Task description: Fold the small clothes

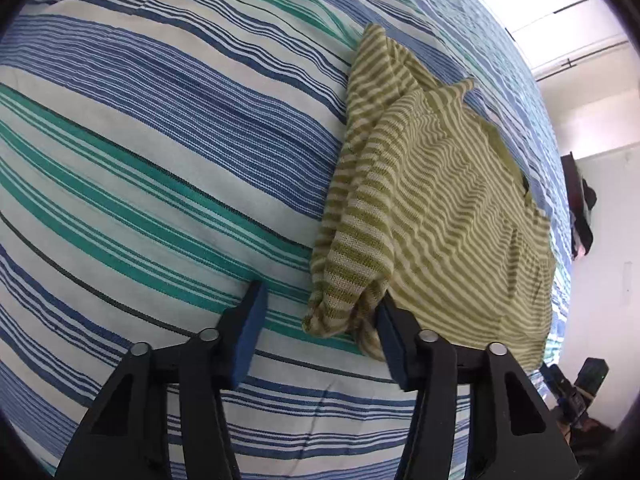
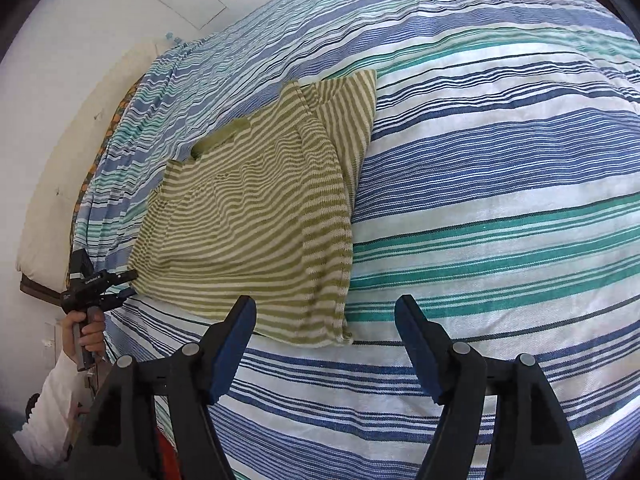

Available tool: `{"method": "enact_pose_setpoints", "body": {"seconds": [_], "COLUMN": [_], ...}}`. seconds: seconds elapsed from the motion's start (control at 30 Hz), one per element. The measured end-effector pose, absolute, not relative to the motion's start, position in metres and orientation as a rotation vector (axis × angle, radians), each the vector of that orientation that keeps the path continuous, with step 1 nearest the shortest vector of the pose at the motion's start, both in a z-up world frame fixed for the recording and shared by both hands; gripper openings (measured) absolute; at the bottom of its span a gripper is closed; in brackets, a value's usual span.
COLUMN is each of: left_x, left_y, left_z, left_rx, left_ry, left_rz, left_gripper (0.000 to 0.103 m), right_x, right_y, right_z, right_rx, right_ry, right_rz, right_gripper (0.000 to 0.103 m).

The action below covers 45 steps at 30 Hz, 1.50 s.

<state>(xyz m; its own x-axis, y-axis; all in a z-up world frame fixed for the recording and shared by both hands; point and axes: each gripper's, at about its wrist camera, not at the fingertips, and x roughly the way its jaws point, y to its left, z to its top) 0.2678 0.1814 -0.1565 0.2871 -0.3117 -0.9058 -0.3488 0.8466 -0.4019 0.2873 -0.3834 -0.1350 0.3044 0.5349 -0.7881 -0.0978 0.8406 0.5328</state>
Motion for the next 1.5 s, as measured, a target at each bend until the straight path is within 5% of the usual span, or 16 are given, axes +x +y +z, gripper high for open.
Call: {"method": "enact_pose_setpoints", "body": {"seconds": [0.13, 0.17, 0.2, 0.27, 0.33, 0.43, 0.5, 0.57, 0.67, 0.9, 1.13, 1.43, 1.5], "left_x": [0.269, 0.269, 0.269, 0.278, 0.298, 0.331, 0.346, 0.355, 0.356, 0.361, 0.381, 0.377, 0.372], "left_y": [0.181, 0.185, 0.19, 0.2, 0.207, 0.2, 0.187, 0.178, 0.182, 0.125, -0.037, -0.216, -0.237], "left_z": [-0.145, -0.137, -0.129, -0.119, -0.121, -0.142, -0.151, -0.161, -0.165, -0.079, -0.011, -0.086, -0.099], "left_rx": [-0.63, -0.633, -0.637, -0.634, -0.648, -0.698, -0.683, -0.662, -0.707, -0.647, -0.474, -0.316, -0.235], "left_ry": [1.281, 1.255, 1.225, 1.157, 1.143, 1.188, 1.21, 1.256, 1.271, 1.179, 1.137, 1.256, 1.269], "left_rz": [-0.039, -0.052, -0.062, -0.043, -0.019, -0.027, -0.057, -0.069, -0.034, -0.058, -0.249, -0.258, -0.267], "left_gripper": [0.017, 0.03, 0.057, 0.084, 0.085, 0.068, 0.033, 0.017, 0.007, 0.006, 0.006, 0.007, 0.016], "right_x": [0.262, 0.254, 0.244, 0.223, 0.202, 0.176, 0.163, 0.152, 0.141, 0.133, 0.126, 0.119, 0.121], "right_y": [-0.393, -0.394, -0.393, -0.388, -0.376, -0.354, -0.339, -0.325, -0.313, -0.324, -0.351, -0.392, -0.393], "right_z": [-0.129, -0.125, -0.121, -0.114, -0.11, -0.11, -0.111, -0.116, -0.125, -0.118, -0.113, -0.111, -0.112], "right_rx": [0.471, 0.472, 0.468, 0.447, 0.426, 0.411, 0.399, 0.373, 0.333, 0.36, 0.428, 0.537, 0.552], "right_ry": [1.152, 1.13, 1.108, 1.067, 1.038, 1.026, 1.026, 1.037, 1.059, 0.976, 0.912, 0.858, 0.857], "right_rz": [0.395, 0.392, 0.392, 0.395, 0.404, 0.442, 0.477, 0.504, 0.53, 0.539, 0.532, 0.484, 0.485], "right_gripper": [0.072, 0.072, 0.072, 0.072, 0.072, 0.072, 0.072, 0.072, 0.072, 0.072, 0.072, 0.072, 0.072]}}
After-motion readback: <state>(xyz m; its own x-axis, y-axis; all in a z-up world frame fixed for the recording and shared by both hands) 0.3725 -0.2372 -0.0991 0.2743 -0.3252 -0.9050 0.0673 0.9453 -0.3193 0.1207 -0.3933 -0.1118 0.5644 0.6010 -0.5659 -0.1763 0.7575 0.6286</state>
